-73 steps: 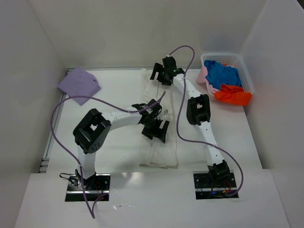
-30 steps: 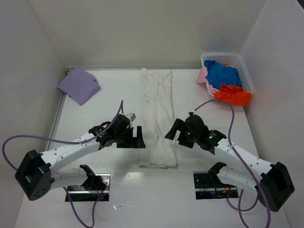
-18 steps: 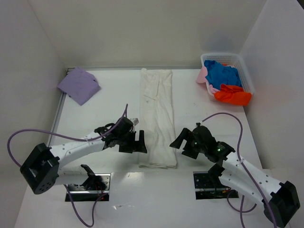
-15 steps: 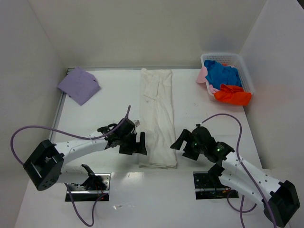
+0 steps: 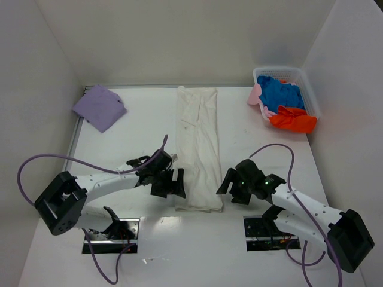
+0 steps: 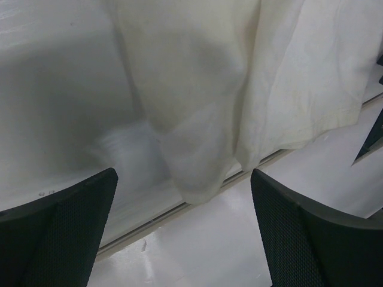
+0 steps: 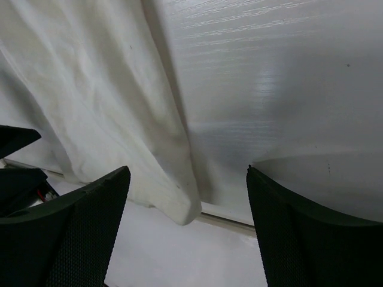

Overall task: Fold and stack the t-shirts
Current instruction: Grab the bottom of the folded rectangular tshirt with both arms

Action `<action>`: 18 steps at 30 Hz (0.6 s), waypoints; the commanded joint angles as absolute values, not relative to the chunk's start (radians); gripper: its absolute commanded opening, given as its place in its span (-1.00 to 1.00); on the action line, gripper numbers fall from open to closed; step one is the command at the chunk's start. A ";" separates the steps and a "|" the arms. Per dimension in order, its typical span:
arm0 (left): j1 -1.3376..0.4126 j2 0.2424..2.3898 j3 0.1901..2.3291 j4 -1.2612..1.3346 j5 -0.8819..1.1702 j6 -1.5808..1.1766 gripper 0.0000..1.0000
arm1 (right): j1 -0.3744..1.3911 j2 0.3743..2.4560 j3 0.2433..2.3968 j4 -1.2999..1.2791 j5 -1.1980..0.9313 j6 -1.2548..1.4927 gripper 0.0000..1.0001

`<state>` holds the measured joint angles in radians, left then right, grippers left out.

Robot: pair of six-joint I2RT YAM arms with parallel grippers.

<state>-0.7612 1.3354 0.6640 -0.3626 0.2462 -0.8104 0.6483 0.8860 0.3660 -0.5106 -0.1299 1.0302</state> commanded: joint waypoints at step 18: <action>-0.765 1.371 0.678 -0.327 0.351 -0.764 1.00 | 0.808 1.060 0.436 -0.425 -0.147 1.052 0.45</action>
